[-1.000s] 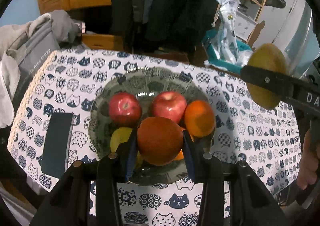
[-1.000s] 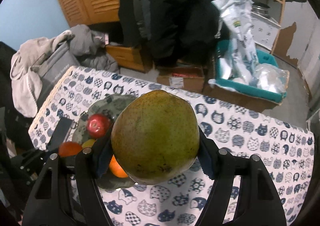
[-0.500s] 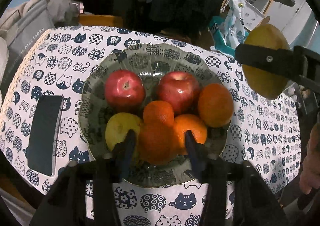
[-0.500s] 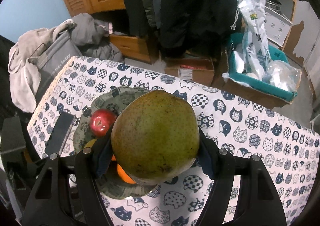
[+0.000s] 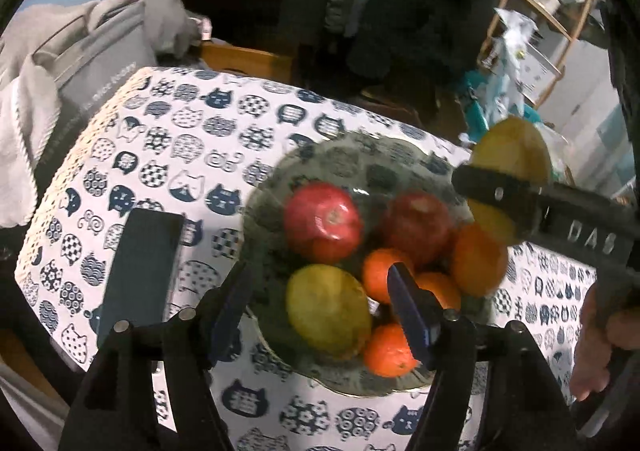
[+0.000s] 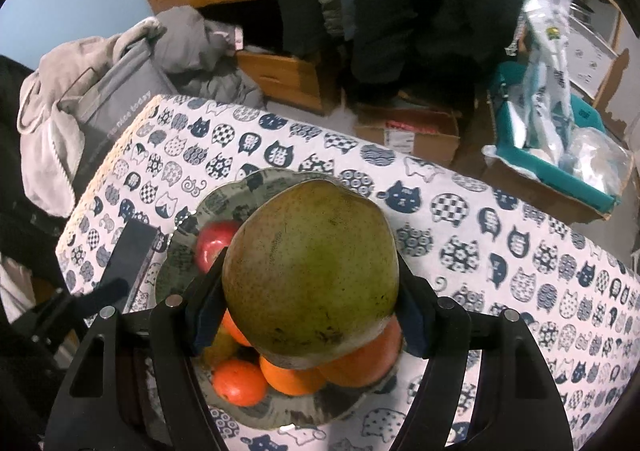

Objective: Organize fruits
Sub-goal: 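Lower the mango and tangerine into the bowl and open both tools, then lift both tools away from the bowl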

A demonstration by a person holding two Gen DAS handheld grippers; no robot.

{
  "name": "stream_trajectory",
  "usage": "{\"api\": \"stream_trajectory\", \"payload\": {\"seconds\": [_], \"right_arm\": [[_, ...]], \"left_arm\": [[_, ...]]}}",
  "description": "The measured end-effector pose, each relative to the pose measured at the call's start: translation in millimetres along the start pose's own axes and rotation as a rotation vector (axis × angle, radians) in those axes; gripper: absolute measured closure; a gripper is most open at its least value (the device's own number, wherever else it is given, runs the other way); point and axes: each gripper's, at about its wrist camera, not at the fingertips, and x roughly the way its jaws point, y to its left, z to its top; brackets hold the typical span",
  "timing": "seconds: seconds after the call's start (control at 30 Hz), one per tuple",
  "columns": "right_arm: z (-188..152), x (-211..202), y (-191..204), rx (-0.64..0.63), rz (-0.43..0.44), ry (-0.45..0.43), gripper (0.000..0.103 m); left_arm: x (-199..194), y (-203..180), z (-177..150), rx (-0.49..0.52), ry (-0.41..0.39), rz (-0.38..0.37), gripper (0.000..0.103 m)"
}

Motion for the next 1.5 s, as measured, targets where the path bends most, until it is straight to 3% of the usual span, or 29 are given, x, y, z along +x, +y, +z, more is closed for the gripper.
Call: {"api": "stream_trajectory", "payload": {"seconds": [0.47,1.03,1.17,1.23,1.5], "right_arm": [[15,51,20,-0.047,0.023,0.076,0.03],[34,96,30,-0.117,-0.01,0.168,0.028],[34,99,30,-0.113,-0.007,0.179,0.027],[36,96,28,-0.089,0.021,0.171,0.019],[41,70,20,-0.05,0.007,0.112,0.019]], "left_arm": [[9,49,33,-0.121,-0.042,0.068,0.032],[18,63,39,-0.158,-0.031,0.08,0.032],[16,68,40,-0.169,-0.03,0.081,0.032],[16,70,41,-0.178,-0.028,0.078,0.032],[4,65,42,-0.178,-0.045,0.068,0.032]]}}
